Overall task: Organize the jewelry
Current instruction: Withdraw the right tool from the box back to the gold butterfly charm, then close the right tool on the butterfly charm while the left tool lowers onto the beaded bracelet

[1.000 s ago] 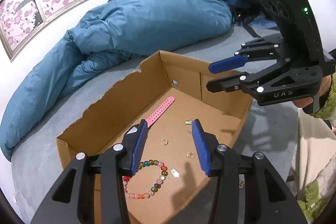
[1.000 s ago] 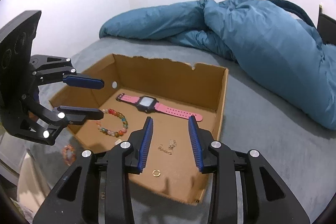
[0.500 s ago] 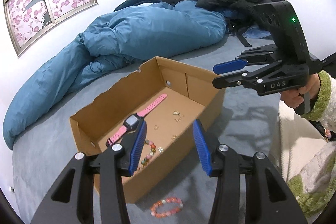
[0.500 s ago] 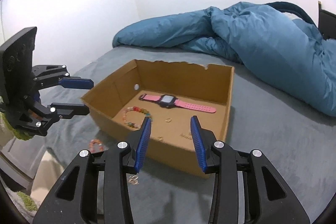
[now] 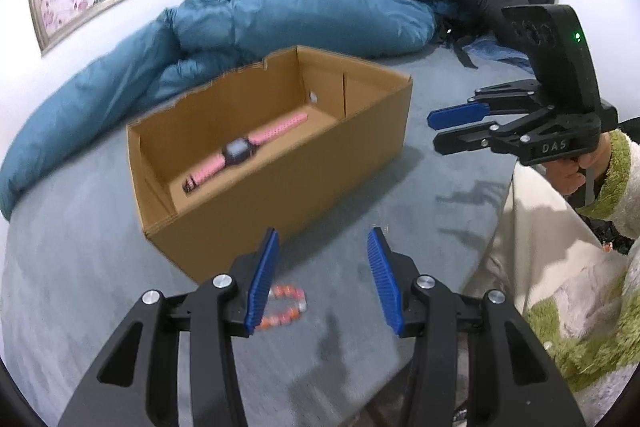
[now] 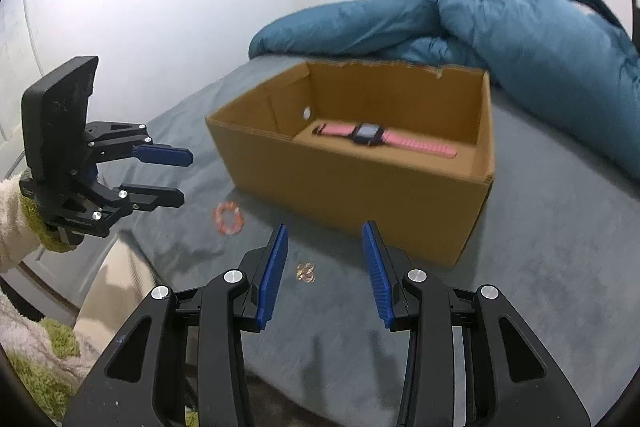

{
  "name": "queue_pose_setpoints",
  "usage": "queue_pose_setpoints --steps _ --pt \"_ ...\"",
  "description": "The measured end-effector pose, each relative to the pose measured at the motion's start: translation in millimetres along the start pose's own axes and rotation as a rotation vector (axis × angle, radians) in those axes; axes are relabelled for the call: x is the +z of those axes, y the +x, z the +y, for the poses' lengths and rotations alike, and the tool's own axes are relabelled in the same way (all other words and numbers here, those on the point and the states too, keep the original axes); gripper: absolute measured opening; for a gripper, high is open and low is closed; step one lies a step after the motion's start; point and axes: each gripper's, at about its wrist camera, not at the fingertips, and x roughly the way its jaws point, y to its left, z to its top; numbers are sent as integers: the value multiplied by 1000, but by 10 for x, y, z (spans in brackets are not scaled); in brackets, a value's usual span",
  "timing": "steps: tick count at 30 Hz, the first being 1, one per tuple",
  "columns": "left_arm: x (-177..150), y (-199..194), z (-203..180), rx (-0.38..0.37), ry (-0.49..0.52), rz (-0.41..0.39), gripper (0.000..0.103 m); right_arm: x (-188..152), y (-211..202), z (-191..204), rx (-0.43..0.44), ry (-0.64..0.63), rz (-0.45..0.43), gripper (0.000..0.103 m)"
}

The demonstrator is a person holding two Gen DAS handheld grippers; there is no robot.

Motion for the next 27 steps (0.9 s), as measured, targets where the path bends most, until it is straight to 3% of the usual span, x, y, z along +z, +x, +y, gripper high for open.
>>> queue_pose_setpoints --steps 12,27 --pt "-435 442 61 21 15 78 45 -188 329 144 12 -29 103 37" --pt "-495 761 252 -2 15 130 44 -226 808 257 18 -133 198 34"
